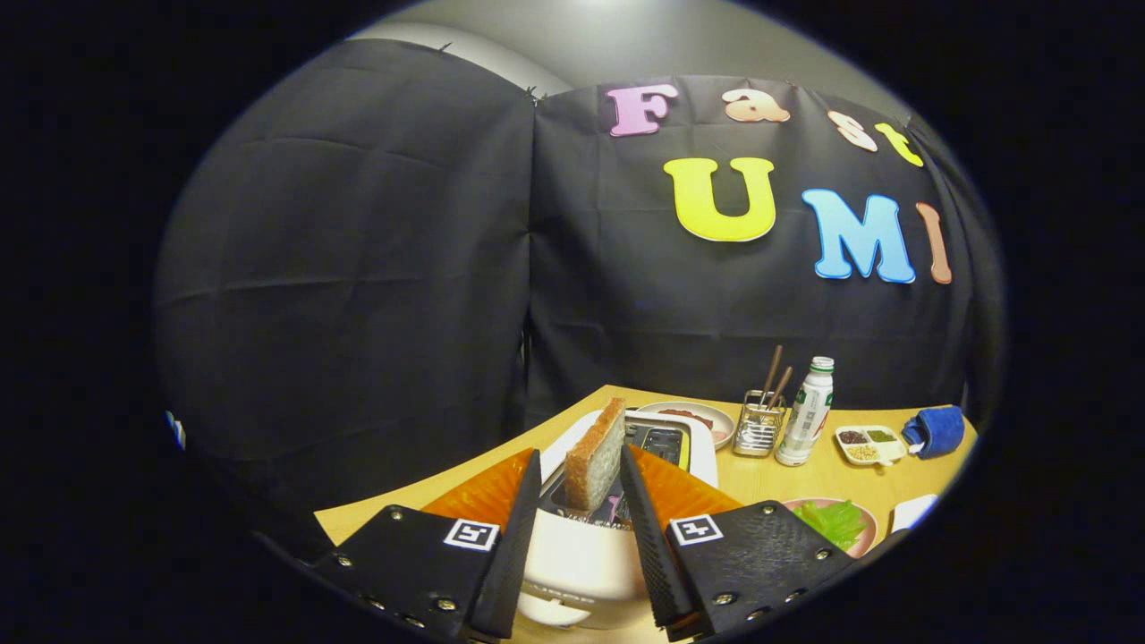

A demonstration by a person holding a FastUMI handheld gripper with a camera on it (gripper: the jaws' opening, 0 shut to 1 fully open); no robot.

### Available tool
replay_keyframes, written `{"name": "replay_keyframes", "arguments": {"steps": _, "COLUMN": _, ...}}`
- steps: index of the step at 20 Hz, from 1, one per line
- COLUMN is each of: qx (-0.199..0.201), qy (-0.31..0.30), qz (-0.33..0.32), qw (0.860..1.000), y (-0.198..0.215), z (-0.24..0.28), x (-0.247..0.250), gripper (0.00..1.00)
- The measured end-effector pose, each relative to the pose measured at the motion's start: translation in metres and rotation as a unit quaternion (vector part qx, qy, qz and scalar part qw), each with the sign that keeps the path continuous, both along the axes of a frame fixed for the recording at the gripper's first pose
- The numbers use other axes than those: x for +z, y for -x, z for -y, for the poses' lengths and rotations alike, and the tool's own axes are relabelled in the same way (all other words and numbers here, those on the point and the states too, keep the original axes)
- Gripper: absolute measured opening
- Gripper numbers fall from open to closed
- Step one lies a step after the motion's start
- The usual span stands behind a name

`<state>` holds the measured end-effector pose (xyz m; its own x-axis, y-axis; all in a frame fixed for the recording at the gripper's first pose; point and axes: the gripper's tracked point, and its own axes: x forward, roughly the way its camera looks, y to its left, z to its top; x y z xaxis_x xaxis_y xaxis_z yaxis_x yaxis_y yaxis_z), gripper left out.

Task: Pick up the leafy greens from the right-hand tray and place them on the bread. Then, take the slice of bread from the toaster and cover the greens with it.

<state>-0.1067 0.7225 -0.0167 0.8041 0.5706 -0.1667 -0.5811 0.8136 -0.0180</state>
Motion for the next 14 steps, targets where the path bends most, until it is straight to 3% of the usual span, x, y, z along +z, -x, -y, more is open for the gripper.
{"name": "replay_keyframes", "arguments": {"steps": 4, "qx": -0.02, "qy": 0.003, "qz": -0.011, "qw": 1.0, "y": -0.015, "z": -0.012, "x": -0.006, "gripper": 0.55}}
{"name": "replay_keyframes", "arguments": {"steps": 8, "qx": -0.073, "qy": 0.01, "qz": -0.01, "qw": 0.997, "y": -0.036, "z": -0.004, "x": -0.01, "gripper": 0.28}}
{"name": "replay_keyframes", "arguments": {"steps": 10, "qx": -0.056, "qy": 0.002, "qz": -0.018, "qw": 0.998, "y": -0.032, "z": -0.011, "x": -0.008, "gripper": 0.15}}
{"name": "replay_keyframes", "arguments": {"steps": 12, "qx": -0.045, "qy": 0.013, "qz": -0.012, "qw": 0.999, "y": -0.032, "z": -0.01, "x": -0.007, "gripper": 0.09}}
{"name": "replay_keyframes", "arguments": {"steps": 14, "qx": -0.039, "qy": -0.001, "qz": -0.021, "qw": 0.999, "y": -0.031, "z": -0.008, "x": -0.004, "gripper": 0.08}}
